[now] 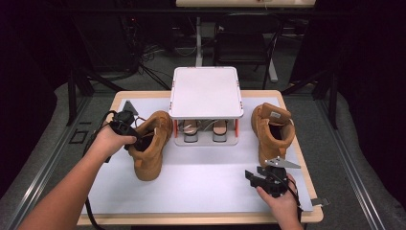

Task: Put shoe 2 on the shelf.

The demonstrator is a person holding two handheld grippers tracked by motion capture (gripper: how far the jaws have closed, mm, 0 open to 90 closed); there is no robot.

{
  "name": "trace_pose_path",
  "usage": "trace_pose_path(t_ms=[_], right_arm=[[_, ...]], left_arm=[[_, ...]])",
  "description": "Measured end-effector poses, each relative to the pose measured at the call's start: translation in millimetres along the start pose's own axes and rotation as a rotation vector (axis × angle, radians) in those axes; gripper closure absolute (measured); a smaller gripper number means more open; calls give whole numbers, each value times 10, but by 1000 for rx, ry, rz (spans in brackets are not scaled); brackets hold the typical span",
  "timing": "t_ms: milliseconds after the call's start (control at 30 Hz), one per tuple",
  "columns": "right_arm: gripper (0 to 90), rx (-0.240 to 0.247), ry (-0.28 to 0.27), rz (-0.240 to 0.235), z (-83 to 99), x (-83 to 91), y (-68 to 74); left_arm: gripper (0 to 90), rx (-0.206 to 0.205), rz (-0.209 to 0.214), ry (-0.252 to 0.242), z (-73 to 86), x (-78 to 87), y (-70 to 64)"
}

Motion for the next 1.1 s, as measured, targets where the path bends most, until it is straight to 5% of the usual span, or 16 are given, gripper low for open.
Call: trace_pose_path(t_ms=[300, 533, 767, 1100], right_arm=[[458, 1, 0, 1, 3, -3, -2], [458, 3, 1, -5, 6, -7, 6], [458, 7, 5, -7, 14, -15, 13], [460, 36, 7, -16, -18, 40, 133]], left_arm=[[671, -7, -13, 30, 21, -129, 6], [795, -24, -76, 35, 50, -118, 6], [808, -27, -69, 78, 171, -58, -71], [808, -9, -22, 77, 339, -58, -161]])
Point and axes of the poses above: each handheld gripper's, and its own axes: x roughly backward along the jaws, z roughly out of its underside, y roughly to its left, the point moved 8 cm from there along -x, roughly forward along the jaws, and after that the axes turned 3 degrees about -y, right-handed, at the moved point
